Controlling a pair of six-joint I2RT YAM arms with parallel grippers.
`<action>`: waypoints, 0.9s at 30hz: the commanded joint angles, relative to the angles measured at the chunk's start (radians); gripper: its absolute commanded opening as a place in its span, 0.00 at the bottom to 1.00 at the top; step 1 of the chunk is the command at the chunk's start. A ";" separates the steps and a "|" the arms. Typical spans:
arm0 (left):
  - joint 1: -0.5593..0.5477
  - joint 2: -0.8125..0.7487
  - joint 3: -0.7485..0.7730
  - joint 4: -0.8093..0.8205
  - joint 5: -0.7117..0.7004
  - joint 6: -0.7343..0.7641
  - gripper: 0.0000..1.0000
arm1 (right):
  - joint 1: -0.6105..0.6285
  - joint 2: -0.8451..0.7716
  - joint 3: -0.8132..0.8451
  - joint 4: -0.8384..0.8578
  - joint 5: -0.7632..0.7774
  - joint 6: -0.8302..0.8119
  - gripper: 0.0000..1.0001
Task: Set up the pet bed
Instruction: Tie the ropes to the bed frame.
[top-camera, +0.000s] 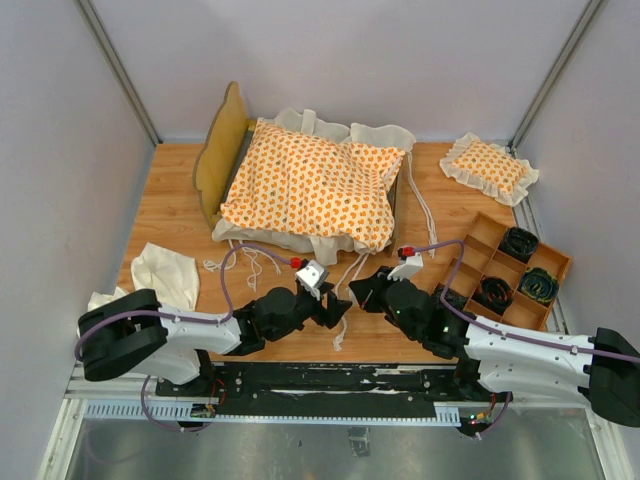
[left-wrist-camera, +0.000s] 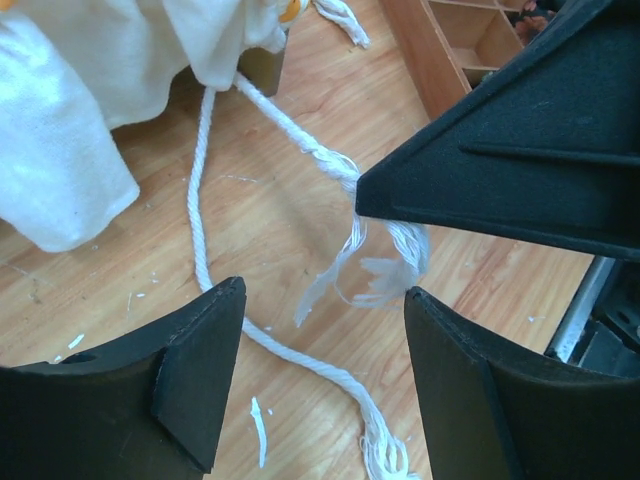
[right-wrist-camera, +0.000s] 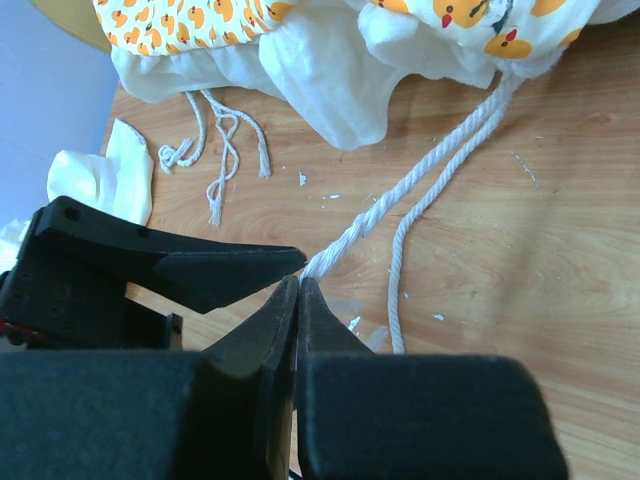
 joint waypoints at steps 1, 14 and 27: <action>-0.005 0.082 0.049 0.128 0.028 0.066 0.69 | -0.011 -0.008 0.014 0.016 -0.002 0.036 0.00; -0.006 0.201 0.045 0.310 0.118 0.029 0.60 | -0.014 -0.011 0.012 0.004 -0.001 0.046 0.00; 0.026 0.183 0.055 0.205 0.009 -0.127 0.00 | -0.012 -0.140 -0.060 -0.216 -0.060 -0.150 0.40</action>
